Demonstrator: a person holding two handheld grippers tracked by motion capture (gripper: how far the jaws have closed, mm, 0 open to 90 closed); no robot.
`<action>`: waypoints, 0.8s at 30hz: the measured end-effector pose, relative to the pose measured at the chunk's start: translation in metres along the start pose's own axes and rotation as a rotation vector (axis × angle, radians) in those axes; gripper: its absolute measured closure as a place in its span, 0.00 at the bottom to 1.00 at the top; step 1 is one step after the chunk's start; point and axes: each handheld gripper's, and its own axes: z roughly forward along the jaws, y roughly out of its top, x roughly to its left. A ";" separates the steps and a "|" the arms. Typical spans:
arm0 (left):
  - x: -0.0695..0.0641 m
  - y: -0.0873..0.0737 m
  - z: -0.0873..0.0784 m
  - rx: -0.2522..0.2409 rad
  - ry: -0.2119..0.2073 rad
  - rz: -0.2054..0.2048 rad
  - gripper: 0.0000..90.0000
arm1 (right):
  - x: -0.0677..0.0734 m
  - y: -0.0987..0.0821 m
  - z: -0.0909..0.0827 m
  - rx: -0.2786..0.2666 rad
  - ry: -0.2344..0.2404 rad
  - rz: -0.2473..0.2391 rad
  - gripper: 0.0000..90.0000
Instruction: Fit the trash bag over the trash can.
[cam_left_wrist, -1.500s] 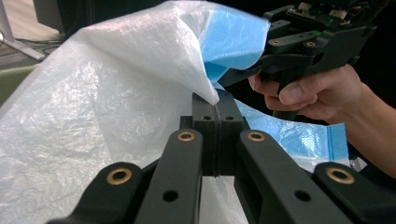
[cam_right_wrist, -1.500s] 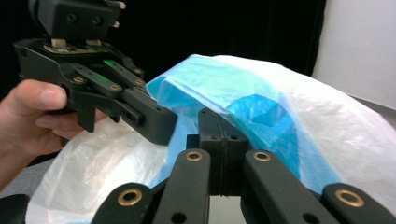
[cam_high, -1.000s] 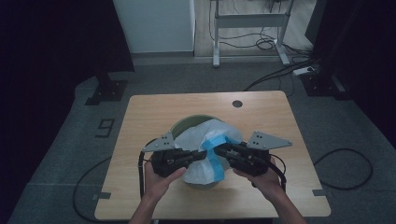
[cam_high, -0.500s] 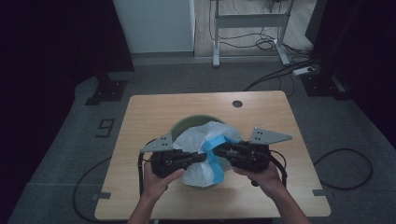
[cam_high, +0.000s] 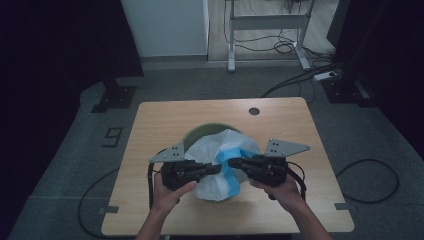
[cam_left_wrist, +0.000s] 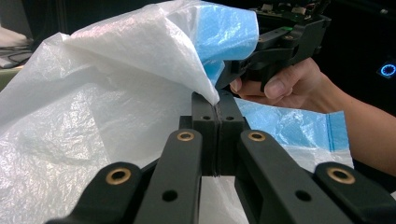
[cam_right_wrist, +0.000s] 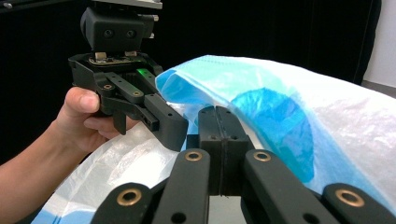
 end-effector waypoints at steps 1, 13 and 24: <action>0.000 0.000 -0.001 -0.003 0.001 0.001 0.99 | 0.000 0.000 0.000 -0.003 -0.001 -0.001 0.99; 0.001 0.003 -0.013 -0.067 0.075 0.000 1.00 | 0.003 -0.001 -0.006 0.016 -0.121 -0.025 1.00; 0.022 0.009 -0.048 -0.186 0.227 -0.082 1.00 | -0.004 0.003 -0.031 0.002 -0.242 -0.022 1.00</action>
